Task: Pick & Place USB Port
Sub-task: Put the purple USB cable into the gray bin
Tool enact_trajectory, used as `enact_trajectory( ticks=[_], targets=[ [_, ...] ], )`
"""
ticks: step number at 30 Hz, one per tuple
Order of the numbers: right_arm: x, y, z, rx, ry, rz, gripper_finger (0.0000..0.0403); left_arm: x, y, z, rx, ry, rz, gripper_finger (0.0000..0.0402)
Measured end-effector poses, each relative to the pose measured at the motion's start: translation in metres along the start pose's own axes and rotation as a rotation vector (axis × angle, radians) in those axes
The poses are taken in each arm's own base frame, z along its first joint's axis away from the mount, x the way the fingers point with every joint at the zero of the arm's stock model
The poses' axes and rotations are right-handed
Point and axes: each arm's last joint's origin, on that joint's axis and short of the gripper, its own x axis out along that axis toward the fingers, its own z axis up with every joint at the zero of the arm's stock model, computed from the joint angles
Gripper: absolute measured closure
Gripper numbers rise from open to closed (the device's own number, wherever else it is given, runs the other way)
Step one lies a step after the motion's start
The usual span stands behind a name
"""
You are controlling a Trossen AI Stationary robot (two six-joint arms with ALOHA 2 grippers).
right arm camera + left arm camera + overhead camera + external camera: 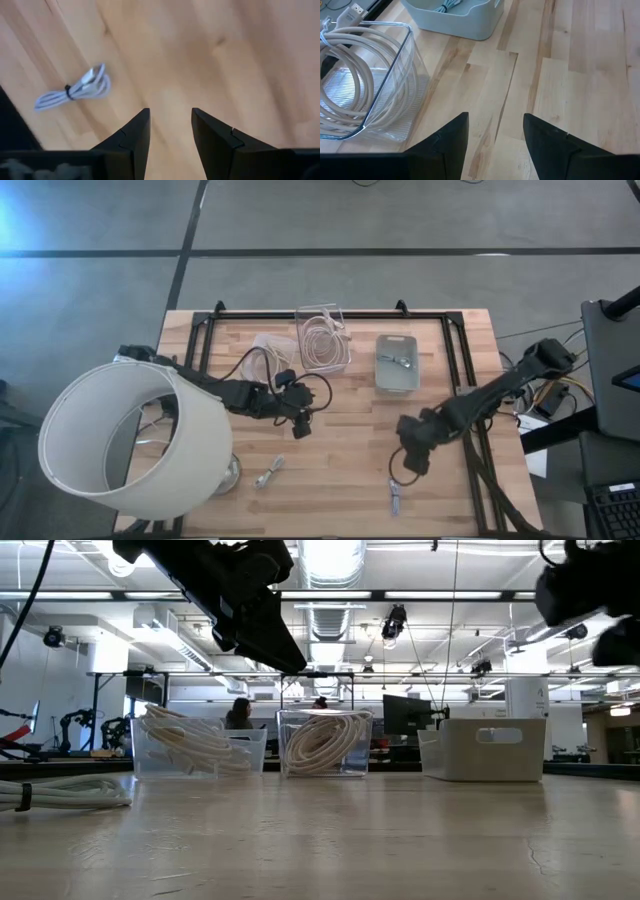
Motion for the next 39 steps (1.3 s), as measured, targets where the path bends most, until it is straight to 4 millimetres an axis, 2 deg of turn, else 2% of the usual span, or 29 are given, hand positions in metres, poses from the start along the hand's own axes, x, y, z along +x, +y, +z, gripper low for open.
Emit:
enact_trajectory(
  ticks=[4,9,14,21,25,33,39],
  targets=[
    [0.019,0.015,-0.001,0.115,0.05,0.04,0.0265,0.0,0.0,0.0,-0.001,0.0,-0.001,0.0209],
    [0.044,0.036,0.007,0.13,0.094,0.163,0.0261,0.0,-0.001,0.0,-0.044,0.001,-0.004,0.0209],
    [0.063,0.04,0.01,0.206,0.122,0.142,0.026,-0.001,-0.001,-0.001,-0.061,0.003,-0.007,0.0209],
    [0.079,0.044,0.009,0.256,0.169,0.131,0.0266,-0.001,-0.004,-0.002,-0.055,0.005,-0.013,0.0209],
    [0.082,0.045,0.01,0.259,0.182,0.148,0.0266,-0.001,-0.004,-0.004,-0.049,0.01,-0.013,0.0209],
    [0.062,0.049,0.011,0.244,0.125,0.22,0.0266,-0.001,-0.003,-0.006,-0.042,0.015,-0.011,0.0209],
    [0.071,0.052,0.007,0.269,0.143,0.207,0.0266,-0.001,-0.004,-0.006,-0.04,0.016,-0.012,0.0209]
  ],
)
